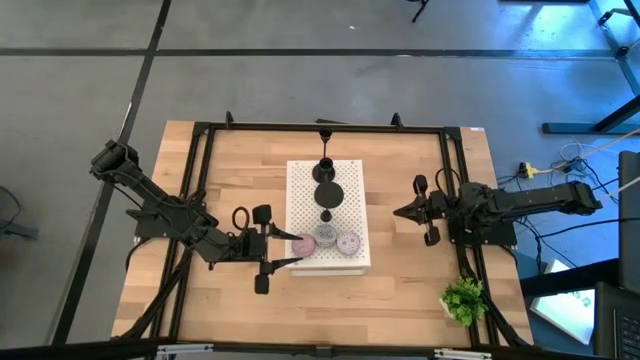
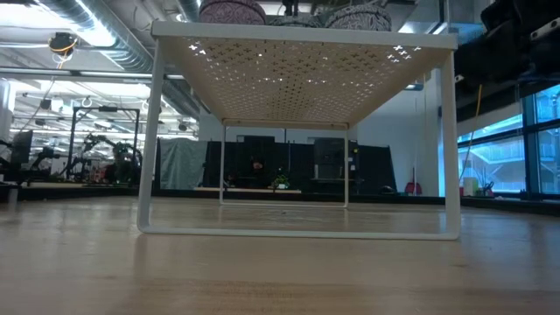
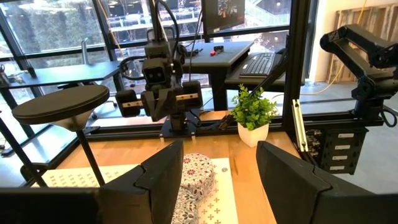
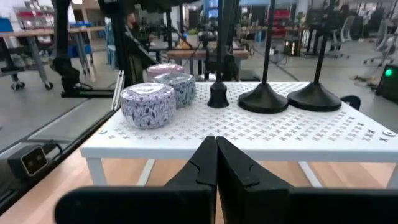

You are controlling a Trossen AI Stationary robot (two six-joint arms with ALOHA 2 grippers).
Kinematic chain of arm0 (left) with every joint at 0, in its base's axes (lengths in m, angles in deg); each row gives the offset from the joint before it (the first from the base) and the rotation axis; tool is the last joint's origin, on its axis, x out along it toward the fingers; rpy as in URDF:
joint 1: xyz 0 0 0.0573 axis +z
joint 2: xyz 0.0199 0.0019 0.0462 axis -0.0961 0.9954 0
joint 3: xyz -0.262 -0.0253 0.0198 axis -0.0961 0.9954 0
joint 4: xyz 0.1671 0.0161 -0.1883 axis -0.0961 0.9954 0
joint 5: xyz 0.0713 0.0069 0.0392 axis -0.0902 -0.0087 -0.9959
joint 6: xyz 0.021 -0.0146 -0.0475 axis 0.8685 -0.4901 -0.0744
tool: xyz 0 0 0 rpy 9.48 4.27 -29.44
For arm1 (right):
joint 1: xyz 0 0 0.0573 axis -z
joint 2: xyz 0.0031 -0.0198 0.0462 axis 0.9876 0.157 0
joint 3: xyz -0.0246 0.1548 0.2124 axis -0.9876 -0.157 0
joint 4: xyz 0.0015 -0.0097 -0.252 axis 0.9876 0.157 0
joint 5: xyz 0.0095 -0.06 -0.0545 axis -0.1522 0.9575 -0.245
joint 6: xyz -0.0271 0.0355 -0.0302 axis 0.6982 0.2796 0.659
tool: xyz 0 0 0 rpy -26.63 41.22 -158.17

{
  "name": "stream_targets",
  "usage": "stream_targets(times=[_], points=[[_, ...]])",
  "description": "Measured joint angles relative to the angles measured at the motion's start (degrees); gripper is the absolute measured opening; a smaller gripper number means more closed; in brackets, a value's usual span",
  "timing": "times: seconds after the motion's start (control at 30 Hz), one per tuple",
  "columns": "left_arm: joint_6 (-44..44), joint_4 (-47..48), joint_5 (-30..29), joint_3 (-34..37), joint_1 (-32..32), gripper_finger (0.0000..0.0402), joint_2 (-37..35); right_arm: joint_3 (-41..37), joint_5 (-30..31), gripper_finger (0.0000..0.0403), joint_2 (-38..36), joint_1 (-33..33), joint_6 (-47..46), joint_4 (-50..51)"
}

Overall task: Pick & Place candle stick holders
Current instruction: Return to Home Position

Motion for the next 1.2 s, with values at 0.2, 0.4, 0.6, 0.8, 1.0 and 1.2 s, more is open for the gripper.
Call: stream_targets(times=[0.2,0.4,0.6,0.8,1.0,1.2], points=[[0.0,0.0,0.0,0.0,0.0,0.02,0.0,-2.5,-0.5,0.0001,-1.9,1.3,0.0,-3.3],[0.0,0.0,0.0,0.0,0.0,0.02,0.0,-2.5,-4.1,0.0001,-3.2,3.1,0.0,-2.1],[0.0,0.0,0.0,0.0,0.0,0.02,0.0,-2.5,-3.5,0.0001,-4.9,4.7,-0.1,1.2],[-0.1,0.3,0.0,0.0,0.0,0.02,0.0,-3.8,3.2,0.0001,-7.5,5.1,-1.9,2.5],[-0.7,0.9,0.0,0.0,0.0,0.02,0.0,-6.4,3.6,0.0001,-11.0,6.6,-2.1,2.3],[-1.0,1.1,0.0,0.0,0.0,0.02,0.0,-6.3,1.4,0.0001,-12.4,7.6,-1.9,4.4]])
